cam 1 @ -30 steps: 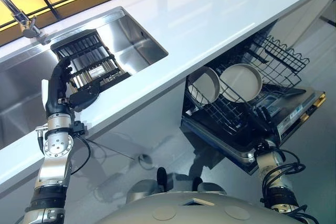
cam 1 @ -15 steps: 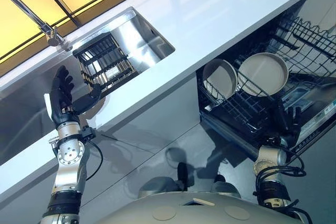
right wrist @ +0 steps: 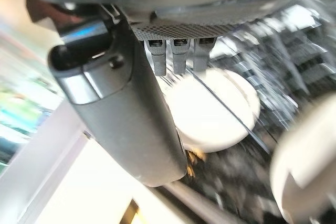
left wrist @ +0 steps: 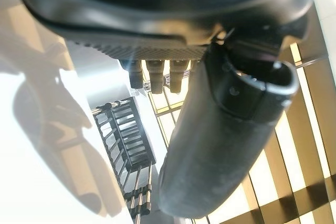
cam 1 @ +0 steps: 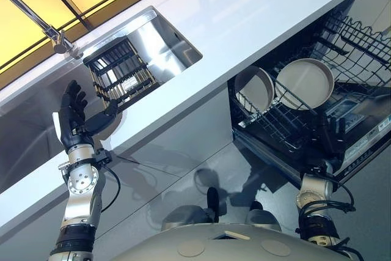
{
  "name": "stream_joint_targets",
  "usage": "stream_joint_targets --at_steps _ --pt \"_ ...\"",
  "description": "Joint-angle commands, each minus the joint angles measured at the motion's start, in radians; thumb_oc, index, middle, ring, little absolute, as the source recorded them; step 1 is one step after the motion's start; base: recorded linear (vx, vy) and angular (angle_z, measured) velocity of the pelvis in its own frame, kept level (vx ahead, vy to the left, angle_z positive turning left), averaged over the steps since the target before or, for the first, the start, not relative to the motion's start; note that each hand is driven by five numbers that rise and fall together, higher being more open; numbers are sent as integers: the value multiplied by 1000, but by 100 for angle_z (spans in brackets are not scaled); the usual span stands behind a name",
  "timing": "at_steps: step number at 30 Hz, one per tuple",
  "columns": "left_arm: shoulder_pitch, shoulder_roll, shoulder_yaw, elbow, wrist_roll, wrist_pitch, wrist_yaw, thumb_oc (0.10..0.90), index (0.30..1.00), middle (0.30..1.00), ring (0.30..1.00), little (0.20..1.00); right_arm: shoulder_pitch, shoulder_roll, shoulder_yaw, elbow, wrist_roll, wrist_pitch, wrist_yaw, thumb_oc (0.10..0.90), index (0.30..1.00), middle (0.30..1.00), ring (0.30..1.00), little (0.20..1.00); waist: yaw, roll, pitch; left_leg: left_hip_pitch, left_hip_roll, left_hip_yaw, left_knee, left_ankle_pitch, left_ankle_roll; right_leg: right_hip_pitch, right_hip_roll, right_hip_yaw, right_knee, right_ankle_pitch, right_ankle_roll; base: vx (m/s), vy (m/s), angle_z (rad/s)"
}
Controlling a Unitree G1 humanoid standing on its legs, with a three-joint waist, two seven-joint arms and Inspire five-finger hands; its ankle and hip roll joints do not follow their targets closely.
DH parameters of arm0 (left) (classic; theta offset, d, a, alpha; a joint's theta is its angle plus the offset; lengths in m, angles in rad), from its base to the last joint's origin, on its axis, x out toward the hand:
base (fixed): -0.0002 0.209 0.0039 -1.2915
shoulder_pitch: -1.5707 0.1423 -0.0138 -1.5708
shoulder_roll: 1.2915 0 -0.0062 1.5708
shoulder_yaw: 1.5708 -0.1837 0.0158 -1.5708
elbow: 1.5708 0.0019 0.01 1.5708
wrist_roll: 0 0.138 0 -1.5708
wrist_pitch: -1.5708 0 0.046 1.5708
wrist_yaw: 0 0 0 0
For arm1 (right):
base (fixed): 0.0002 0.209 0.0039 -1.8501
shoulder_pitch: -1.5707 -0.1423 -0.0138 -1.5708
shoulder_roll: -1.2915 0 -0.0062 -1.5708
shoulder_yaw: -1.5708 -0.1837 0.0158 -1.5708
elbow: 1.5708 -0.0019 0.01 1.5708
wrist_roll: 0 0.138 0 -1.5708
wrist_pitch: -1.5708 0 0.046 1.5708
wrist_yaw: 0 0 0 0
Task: Pick up plates and place into dishwasher.
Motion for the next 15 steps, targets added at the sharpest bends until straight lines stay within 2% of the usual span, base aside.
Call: stream_joint_targets --at_steps 1,6,10,13,15 --pt "-58 38 27 -84 -1 -104 -6 800 900 900 900 900 -138 68 199 -14 65 260 193 800 900 900 900 900 80 0 -2 21 -35 28 67 -99 -34 -98 -23 -46 172 -110 -31 43 32 5" --pt "-62 47 1 -100 1 -77 -9 800 900 900 900 900 -193 61 274 -14 130 390 297 800 900 900 900 900 106 -6 -7 23 -48 9 75 -108 -22 -90 -35 -50 152 -89 -22 52 42 4" --pt "-72 49 -12 -83 6 -78 -18 800 900 900 900 900 -243 81 325 -43 231 452 359 800 900 900 900 900 120 -13 -14 24 -59 -7 81 -116 -7 -89 -41 -41 139 -72 -13 52 30 6" --pt "-75 47 -15 -82 7 -67 -25 800 900 900 900 900 -268 101 348 -76 242 487 379 800 900 900 900 900 128 -16 -23 29 -63 -11 81 -122 1 -84 -46 -38 136 -69 -6 65 41 5" --pt "-75 50 -20 -76 7 -66 -31 800 900 900 900 900 -276 115 371 -100 228 468 377 800 900 900 900 900 132 -20 -29 33 -67 -12 82 -126 7 -82 -47 -36 135 -65 -2 63 39 11"
